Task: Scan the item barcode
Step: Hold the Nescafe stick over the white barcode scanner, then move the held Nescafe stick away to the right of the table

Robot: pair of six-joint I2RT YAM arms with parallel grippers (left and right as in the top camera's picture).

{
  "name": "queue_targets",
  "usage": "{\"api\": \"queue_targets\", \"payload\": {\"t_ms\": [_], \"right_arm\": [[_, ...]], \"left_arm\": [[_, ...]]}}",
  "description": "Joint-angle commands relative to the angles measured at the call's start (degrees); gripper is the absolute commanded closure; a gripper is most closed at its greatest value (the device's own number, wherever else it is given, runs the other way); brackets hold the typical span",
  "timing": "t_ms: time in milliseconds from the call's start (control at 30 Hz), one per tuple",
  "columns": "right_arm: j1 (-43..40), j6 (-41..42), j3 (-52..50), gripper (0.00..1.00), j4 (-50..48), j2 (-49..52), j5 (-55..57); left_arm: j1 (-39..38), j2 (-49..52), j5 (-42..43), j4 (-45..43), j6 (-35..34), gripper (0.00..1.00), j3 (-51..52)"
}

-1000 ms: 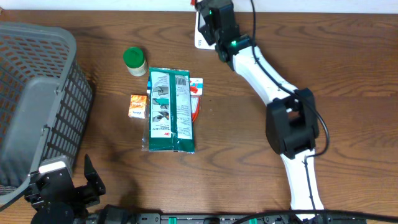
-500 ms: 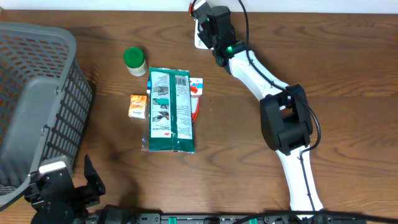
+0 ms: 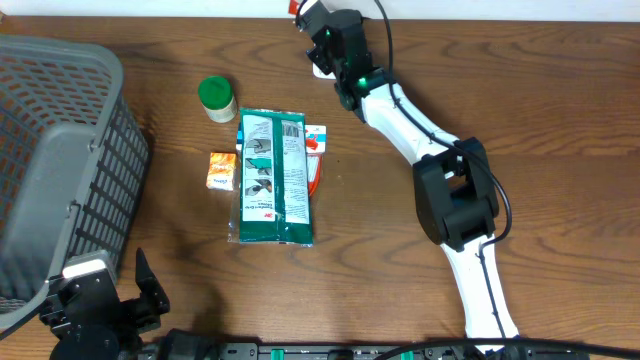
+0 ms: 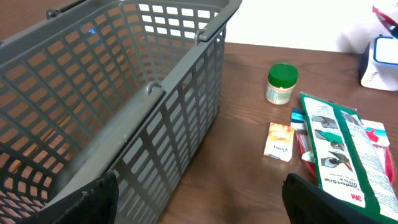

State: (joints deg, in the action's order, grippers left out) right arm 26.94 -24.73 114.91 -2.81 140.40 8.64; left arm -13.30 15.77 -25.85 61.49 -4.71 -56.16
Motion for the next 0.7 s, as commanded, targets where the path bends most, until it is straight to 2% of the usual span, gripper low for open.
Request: {"api": "queue_targets", "payload": {"t_ms": [0,133,267,433,667], "right_arm": [[0.6,0.9,0.7,0.98,-0.3,0.4,1.1],[0.5,3.8,2.3,0.99,2.3,-0.1,3.9],[-0.1,10.6,4.1,0.99,7.4,-3.1,2.6],[-0.8,19.2,4.1,0.99,15.4,-12.7,-1.0],[-6.5,34.3,4.1,0.99,33.8,-29.3,-13.4]], "left_arm": [[-0.2,0.4,-0.3,0.0,-0.3,0.16,0.8],[-0.2,0.4,-0.3,0.0,-0.3,0.16,0.8],[-0.2,0.4,-0.3,0.0,-0.4,0.16,0.8],[-0.2,0.4,-0.3,-0.1,-0.3,0.16,0.8],[-0.2,0.4,-0.3,-0.6,-0.4,0.16,0.8]]}}
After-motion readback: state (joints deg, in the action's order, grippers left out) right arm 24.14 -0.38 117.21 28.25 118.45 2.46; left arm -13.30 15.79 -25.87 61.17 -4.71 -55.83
